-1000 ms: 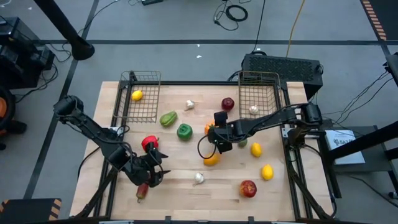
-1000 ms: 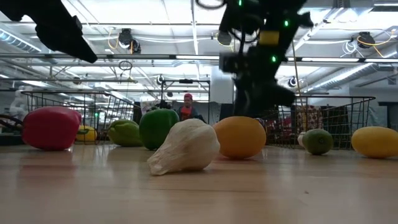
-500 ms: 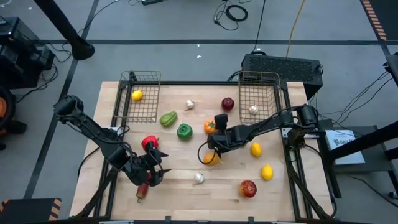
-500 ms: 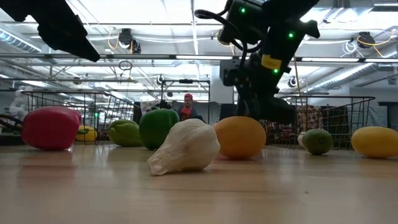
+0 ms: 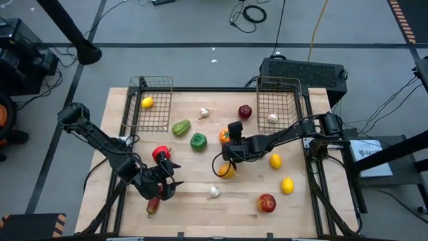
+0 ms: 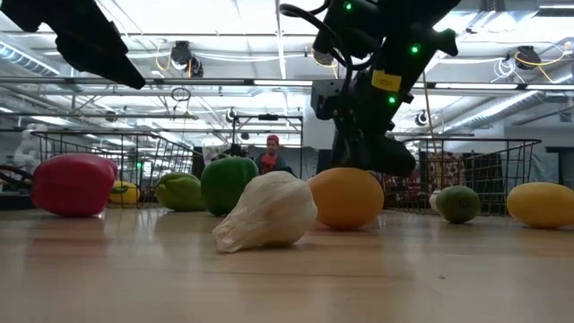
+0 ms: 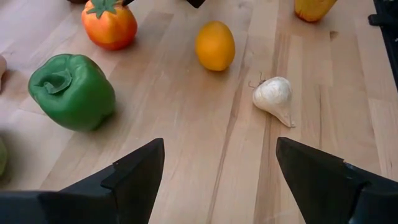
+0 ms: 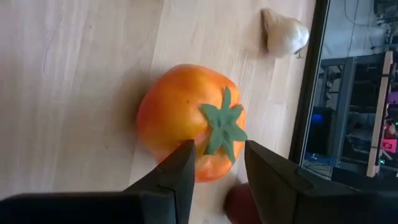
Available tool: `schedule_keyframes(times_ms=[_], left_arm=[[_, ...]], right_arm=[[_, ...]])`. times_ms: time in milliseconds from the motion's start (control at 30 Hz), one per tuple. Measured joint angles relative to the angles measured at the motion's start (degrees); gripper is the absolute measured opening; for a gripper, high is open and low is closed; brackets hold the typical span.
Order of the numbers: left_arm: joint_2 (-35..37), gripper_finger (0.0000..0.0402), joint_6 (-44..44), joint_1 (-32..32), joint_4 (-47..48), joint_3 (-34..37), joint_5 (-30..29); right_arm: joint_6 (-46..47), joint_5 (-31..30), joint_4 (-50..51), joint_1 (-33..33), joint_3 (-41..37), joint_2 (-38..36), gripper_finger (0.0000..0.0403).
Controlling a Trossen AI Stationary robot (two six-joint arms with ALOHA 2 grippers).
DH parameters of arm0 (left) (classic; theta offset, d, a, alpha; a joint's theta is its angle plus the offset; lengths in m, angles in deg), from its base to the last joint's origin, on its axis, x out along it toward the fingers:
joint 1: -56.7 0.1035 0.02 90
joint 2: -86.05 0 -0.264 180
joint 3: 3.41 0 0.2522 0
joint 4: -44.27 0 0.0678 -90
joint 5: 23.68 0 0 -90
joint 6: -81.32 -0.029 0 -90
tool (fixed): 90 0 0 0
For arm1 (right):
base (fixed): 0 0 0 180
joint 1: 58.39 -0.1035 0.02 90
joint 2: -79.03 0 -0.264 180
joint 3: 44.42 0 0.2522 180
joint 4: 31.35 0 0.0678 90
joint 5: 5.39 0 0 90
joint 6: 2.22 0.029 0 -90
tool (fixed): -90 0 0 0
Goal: Sort produce into baskets
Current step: Put the tomato into the left wire basket
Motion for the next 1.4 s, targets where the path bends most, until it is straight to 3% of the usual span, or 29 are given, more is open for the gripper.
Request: schedule_keyframes(times_ms=[367, 567, 933, 1400], left_arm=[[0.0, 0.0312, 0.0, 0.0, 0.0, 0.0, 0.0], [0.0, 0.0312, 0.0, 0.0, 0.0, 0.0, 0.0], [0.0, 0.0312, 0.0, 0.0, 0.1, 0.0, 0.0], [0.0, 0.0312, -1.4, 0.0, -0.1, 0.0, -3.0]], right_arm=[[-0.1, 0.4, -0.2, 0.5, 0.0, 0.0, 0.0108], [1.4, 4.4, -0.2, 1.9, 0.0, 0.0, 0.0078], [2.5, 4.6, -1.7, 2.7, 0.1, 0.0, 0.0005], [1.2, -1.3, -2.8, 2.1, 1.1, -1.6, 0.0000]])
